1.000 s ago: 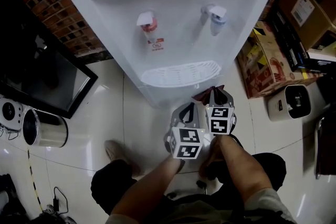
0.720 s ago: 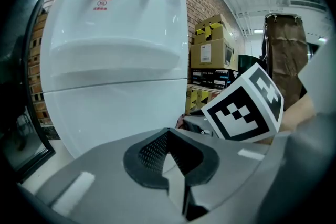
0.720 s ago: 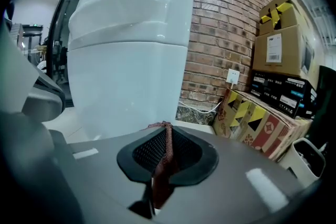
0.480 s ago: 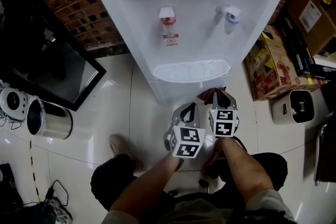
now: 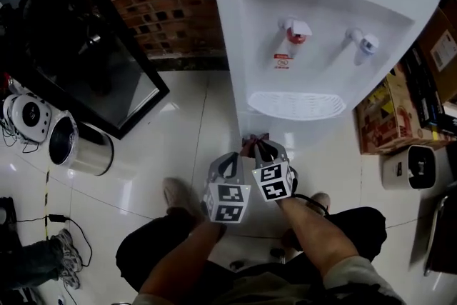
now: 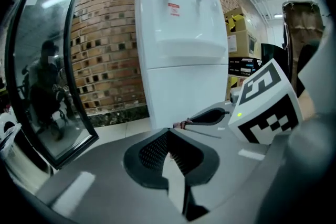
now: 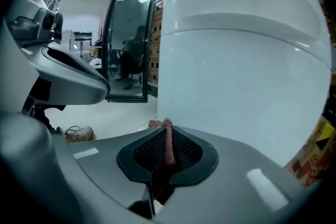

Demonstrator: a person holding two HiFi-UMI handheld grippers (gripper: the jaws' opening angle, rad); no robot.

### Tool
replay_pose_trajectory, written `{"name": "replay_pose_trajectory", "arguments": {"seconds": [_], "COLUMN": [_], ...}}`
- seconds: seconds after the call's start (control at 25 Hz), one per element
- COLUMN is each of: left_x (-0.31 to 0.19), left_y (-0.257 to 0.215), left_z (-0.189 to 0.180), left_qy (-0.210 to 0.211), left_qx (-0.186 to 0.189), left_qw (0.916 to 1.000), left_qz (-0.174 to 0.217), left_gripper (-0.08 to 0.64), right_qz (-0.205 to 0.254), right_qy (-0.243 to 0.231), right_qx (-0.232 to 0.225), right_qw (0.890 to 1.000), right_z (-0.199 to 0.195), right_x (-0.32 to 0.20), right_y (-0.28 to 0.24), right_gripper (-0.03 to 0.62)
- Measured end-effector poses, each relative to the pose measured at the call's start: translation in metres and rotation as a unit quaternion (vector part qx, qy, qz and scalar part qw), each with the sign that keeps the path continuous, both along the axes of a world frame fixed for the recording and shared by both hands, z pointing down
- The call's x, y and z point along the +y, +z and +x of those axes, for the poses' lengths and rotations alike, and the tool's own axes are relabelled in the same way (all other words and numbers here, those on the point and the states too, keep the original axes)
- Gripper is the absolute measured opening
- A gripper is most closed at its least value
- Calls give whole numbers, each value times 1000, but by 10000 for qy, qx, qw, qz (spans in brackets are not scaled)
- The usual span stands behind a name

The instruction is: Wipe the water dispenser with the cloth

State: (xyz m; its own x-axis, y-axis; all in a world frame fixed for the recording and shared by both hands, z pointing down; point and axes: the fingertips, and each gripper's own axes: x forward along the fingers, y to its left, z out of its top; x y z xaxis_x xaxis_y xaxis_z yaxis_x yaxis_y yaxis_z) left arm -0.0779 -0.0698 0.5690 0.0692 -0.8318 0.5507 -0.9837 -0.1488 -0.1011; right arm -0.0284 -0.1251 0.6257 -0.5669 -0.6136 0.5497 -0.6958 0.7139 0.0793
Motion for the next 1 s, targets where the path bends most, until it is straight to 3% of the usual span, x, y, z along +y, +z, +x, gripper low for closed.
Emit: {"name": "replay_pose_trajectory", "arguments": {"seconds": [0.2,0.36,0.76,1.0], "left_x": [7,5,-3,-16], "left_y": [2,2,15,17], "left_z": [-50,-63,-54,-27], "left_qy": [-620,-761,-825,-680], "left_qx": [22,-78,-89,-21], "left_qw": [9981,9971,9965,9976], "left_qz": [-15,50,-102,-88], "left_gripper": [0,0,0,0], "right_qz": [-303,-395,-544,-546], "right_qy": [-275,-338,-248,-86], "right_qx": [93,300,411,557], "right_qw": [9991,9982,9974,9969], "right_z": [-48,-57,-41,-4], "right_x": [2,-1,-16,-24], "right_y": [27,51,64,66], "right_gripper": [46,46,44,44]}}
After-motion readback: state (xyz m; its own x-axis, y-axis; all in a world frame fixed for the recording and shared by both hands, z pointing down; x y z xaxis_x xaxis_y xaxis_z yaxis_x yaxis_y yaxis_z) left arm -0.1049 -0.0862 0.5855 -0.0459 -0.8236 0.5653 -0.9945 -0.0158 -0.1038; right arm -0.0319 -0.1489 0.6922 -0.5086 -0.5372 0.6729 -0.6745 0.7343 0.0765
